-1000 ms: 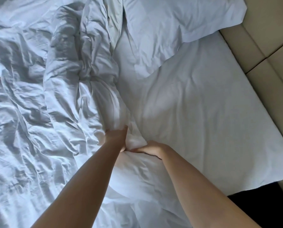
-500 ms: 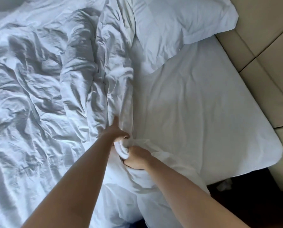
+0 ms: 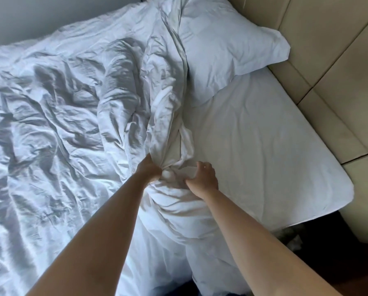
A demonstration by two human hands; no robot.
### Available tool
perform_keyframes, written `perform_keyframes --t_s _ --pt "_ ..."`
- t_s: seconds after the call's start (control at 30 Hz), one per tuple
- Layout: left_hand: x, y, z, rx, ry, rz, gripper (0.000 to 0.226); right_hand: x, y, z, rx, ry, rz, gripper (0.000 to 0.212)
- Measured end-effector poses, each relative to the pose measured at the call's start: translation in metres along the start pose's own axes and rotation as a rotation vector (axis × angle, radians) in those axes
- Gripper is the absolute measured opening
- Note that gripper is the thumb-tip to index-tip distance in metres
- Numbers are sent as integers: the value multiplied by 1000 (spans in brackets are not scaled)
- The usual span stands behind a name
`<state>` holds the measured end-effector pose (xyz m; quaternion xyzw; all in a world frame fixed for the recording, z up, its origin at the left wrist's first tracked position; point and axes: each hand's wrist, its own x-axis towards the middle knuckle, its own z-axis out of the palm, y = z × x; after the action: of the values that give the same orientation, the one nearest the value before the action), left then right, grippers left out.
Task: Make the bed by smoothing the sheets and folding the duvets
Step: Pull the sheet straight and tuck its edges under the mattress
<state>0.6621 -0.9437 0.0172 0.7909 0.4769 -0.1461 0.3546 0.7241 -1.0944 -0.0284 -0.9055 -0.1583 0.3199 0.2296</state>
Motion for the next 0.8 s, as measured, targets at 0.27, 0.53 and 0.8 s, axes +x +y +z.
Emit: perform_keyframes --t_s 0.27,0.53,0.8 --pt "-10 -9 -13 -40 6 13 57 9 -14 19 311 -364 276 52" --pt "-18 -5 -25 -127 -90 51 61 -16 -20 -15 695 -435 475 36" --pt "-27 5 -31 -79 -80 104 53 -42 -17 -57 870 -611 393 44"
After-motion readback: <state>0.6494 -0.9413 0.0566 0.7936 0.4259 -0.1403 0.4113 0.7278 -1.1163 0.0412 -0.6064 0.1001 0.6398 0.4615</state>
